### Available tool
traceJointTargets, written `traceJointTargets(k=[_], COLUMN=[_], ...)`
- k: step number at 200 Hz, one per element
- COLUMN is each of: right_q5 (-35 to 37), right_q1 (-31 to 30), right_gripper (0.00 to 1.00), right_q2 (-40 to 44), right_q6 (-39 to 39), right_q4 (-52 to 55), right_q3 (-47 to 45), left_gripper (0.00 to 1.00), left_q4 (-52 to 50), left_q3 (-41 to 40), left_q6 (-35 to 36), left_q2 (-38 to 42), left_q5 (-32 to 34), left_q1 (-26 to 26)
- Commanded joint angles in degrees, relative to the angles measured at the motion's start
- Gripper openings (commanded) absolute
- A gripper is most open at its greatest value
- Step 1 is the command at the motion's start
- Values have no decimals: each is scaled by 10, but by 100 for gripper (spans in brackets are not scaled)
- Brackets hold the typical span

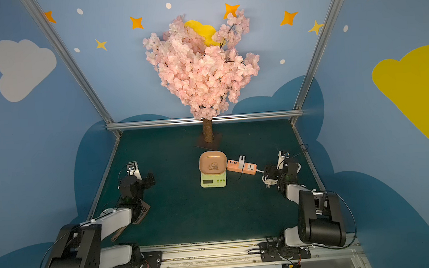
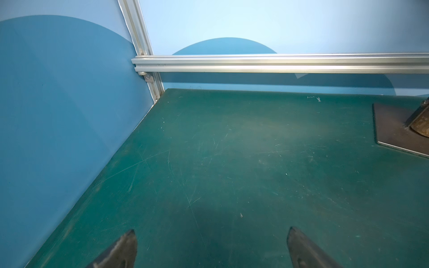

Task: Charge the electronic scale
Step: Reset both arms

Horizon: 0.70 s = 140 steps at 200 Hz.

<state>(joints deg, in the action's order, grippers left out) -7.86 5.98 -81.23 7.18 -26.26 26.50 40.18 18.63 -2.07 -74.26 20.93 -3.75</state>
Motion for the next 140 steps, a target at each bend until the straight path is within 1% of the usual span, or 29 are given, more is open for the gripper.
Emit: traceJointTargets(k=[1,14,21,30,45,61,82,101,128,140], right_q5=[7,27,32,35,42,42,48,51,62,64], right_q1=[-20,-39,-42,-46,-47,-48,-49,-51,-56,-58], right_gripper=[95,95,95,96,95,95,95,95,95,95], right_q2=[12,-3,-25,-41,-52,-48,-32,-29,-29,-29], right_q6=[-31,-47,-47,-61,-49,-51,-41,-50,-52,-52], right_q4=[-66,-94,-123,-188,-223,-207,-148,-136,-117,-117], right_q3=[-6,-15,-23,-38,-48,-45,-27,-20,-16,-17], left_gripper=[100,100,100,100,100,100,100,100,100,100], left_q4=[-26,-37,-43,-42,-47,-86,-80,-109,-91,-41], left_q3=[2,-2,-4,-9,-13,-5,-9,-12,-28,-39], left_q6=[10,7,4,3,4,8,17,38,53,70], left_q2=[11,21,28,36,42,52,56,75,88,75], left_q5=[-8,-8,-12,-21,-21,-13,-9,15,37,43], left_q1=[2,2,1,0,-5,-13,-21,-46,-52,-49])
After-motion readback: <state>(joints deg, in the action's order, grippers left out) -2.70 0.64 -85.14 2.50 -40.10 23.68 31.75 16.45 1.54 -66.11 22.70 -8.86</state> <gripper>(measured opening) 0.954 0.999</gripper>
